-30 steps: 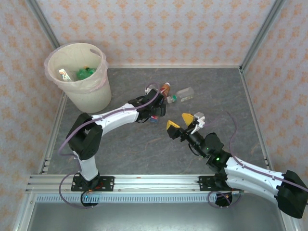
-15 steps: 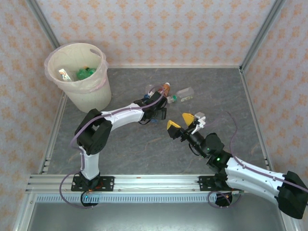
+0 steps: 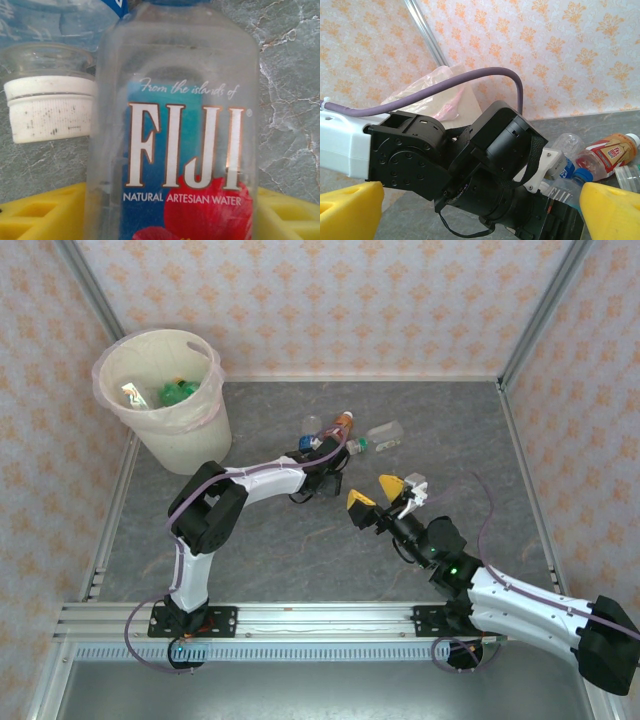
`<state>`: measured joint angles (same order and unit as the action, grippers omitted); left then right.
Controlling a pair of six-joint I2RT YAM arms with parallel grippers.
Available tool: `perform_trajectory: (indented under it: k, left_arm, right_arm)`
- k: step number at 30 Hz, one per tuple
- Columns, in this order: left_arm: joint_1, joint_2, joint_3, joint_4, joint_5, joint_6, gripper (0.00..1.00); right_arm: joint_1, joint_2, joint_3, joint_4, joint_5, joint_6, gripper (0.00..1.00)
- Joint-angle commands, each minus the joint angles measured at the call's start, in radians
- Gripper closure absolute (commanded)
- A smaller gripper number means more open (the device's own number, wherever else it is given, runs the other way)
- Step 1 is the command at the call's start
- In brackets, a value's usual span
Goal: Put the plastic bottles in the bin
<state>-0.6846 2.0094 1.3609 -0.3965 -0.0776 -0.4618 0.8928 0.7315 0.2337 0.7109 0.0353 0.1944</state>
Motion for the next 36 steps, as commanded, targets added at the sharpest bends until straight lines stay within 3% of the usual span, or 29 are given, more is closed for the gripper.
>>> perform_trajectory:
  k: [1,5,15,28,36]
  left_arm:
    - [0.013,0.008,0.026,-0.016,0.009,0.009,0.34]
    - [0.012,-0.011,0.020,-0.019,0.012,0.002,0.41]
    - [-0.002,-0.176,-0.014,-0.041,-0.009,-0.018,0.42]
    - [0.008,-0.453,0.104,-0.174,-0.244,0.022,0.46]
    - [0.128,-0.556,0.275,-0.263,-0.302,0.096,0.46]
  right_arm:
    - [-0.005,-0.011,-0.006,0.002,0.016,-0.004,0.00]
    - [-0.005,-0.010,-0.005,0.001,0.014,-0.004,0.00]
    - [-0.005,-0.010,-0.008,0.008,0.007,-0.002,0.00]
    - [-0.005,-0.011,-0.010,0.025,-0.052,0.001,0.00]
    - [-0.005,-0.015,-0.010,0.024,-0.065,0.005,0.00]
